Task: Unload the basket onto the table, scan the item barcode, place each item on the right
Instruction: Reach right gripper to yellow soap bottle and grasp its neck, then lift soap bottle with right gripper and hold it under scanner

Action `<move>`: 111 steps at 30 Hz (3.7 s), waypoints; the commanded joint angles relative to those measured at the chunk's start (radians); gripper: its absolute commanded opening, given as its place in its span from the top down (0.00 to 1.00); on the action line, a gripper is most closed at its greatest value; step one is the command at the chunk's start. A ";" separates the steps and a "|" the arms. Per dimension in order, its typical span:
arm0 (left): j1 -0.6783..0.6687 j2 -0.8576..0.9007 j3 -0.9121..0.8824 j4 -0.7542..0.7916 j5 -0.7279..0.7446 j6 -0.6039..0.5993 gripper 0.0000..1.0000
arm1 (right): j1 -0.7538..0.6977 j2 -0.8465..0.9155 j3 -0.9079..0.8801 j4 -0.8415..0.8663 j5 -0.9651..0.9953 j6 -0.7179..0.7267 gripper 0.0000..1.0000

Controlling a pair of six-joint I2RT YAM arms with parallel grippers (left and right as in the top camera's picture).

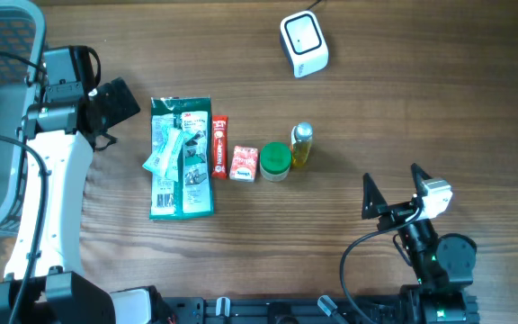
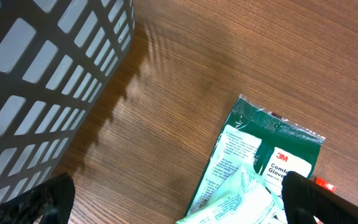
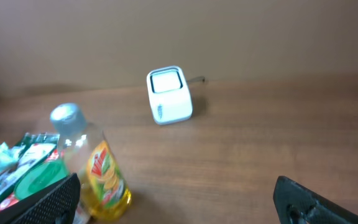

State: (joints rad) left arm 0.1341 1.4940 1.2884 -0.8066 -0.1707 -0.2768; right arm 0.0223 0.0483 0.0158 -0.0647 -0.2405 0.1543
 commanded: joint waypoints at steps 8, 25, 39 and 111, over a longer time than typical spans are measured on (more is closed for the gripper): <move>0.006 -0.002 0.006 0.003 -0.002 -0.019 0.00 | -0.005 0.411 0.745 -0.459 0.001 -0.026 0.00; 0.006 -0.002 0.006 0.003 -0.002 -0.019 0.00 | 0.044 1.224 1.416 -1.106 -0.220 0.002 0.14; 0.006 -0.002 0.006 0.003 -0.002 -0.019 0.00 | 0.262 1.284 1.415 -1.048 -0.015 0.079 0.03; 0.006 -0.002 0.006 0.003 -0.002 -0.019 0.00 | 0.494 1.745 1.313 -0.780 0.246 0.320 0.11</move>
State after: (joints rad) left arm 0.1341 1.4940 1.2884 -0.8062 -0.1703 -0.2836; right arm 0.5163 1.7741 1.3373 -0.8497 0.0196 0.4717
